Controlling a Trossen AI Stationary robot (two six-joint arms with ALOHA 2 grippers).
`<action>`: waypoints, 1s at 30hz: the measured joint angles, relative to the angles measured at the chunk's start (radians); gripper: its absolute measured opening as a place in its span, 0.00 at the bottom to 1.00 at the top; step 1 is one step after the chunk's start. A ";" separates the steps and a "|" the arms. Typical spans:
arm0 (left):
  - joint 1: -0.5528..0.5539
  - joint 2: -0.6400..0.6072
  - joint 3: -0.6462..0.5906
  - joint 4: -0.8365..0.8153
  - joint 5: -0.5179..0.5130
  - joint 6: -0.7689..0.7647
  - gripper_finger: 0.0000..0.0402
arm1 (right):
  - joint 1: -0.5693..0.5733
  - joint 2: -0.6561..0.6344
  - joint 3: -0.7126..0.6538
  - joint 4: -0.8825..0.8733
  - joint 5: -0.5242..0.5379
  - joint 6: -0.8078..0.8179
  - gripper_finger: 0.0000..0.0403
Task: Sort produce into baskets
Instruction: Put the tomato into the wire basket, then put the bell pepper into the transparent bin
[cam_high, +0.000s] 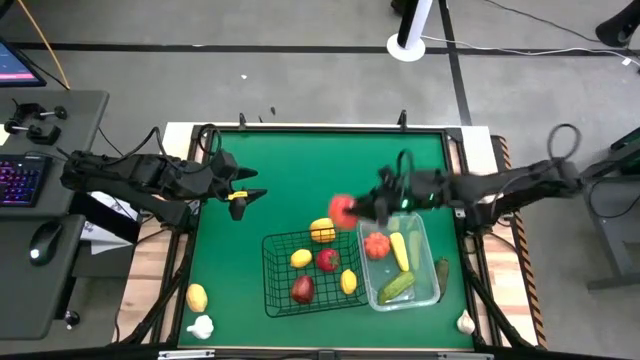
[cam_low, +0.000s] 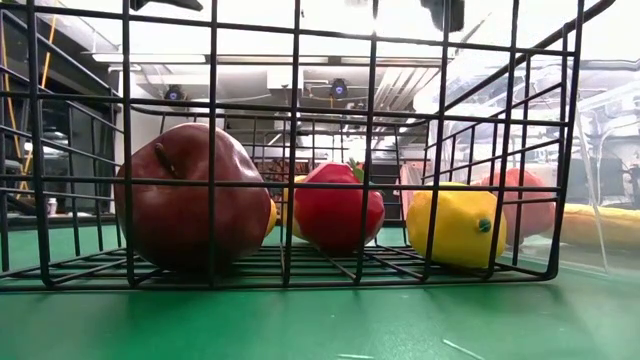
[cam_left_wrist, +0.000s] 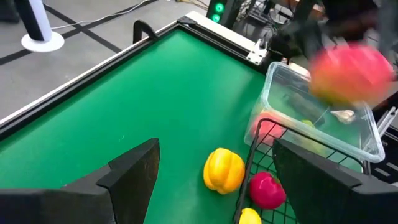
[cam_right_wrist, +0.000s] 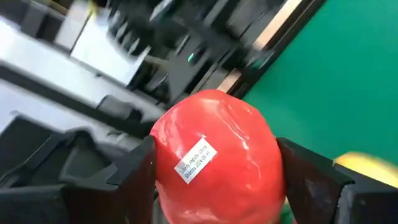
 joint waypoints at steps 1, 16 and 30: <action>0.000 0.000 0.000 -0.001 -0.001 -0.006 0.74 | 0.033 0.031 0.000 0.035 0.007 0.021 0.66; 0.002 0.025 0.000 0.027 -0.112 -0.105 0.74 | 0.107 0.281 0.175 -0.121 -0.160 -0.093 0.93; 0.074 0.236 0.000 0.183 0.039 -0.207 0.74 | 0.071 0.185 0.399 -0.863 0.134 -0.280 0.94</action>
